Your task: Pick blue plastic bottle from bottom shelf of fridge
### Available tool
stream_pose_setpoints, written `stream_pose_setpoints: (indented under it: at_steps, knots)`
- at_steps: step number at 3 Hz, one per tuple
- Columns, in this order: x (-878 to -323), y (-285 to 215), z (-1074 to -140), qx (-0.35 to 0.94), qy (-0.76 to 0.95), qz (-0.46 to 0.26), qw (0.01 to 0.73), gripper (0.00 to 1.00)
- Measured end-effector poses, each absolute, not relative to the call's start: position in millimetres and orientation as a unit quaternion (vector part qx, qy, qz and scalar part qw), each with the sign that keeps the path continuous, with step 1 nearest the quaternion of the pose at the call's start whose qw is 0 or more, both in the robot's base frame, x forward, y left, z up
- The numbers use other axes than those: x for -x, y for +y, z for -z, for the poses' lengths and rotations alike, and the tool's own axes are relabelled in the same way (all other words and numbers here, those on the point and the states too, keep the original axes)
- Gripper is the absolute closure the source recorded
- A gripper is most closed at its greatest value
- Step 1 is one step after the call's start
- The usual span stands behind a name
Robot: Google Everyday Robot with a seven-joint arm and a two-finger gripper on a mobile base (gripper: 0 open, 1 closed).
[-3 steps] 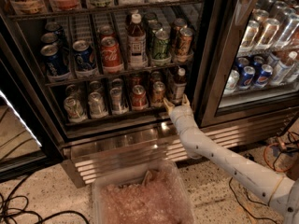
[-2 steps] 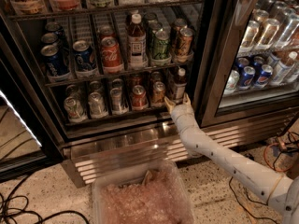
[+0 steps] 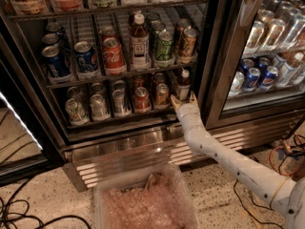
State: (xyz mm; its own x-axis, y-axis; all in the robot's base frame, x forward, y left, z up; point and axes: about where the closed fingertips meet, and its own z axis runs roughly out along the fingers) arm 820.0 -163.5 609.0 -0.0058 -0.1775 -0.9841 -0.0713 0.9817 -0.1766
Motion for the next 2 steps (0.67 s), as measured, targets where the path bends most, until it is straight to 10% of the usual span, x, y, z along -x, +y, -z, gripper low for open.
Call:
stream_pose_setpoints:
  at_steps: [2]
  knots:
    - [-827.5, -151.5, -596.1, 0.084, 0.715, 0.025, 0.693, 0.35]
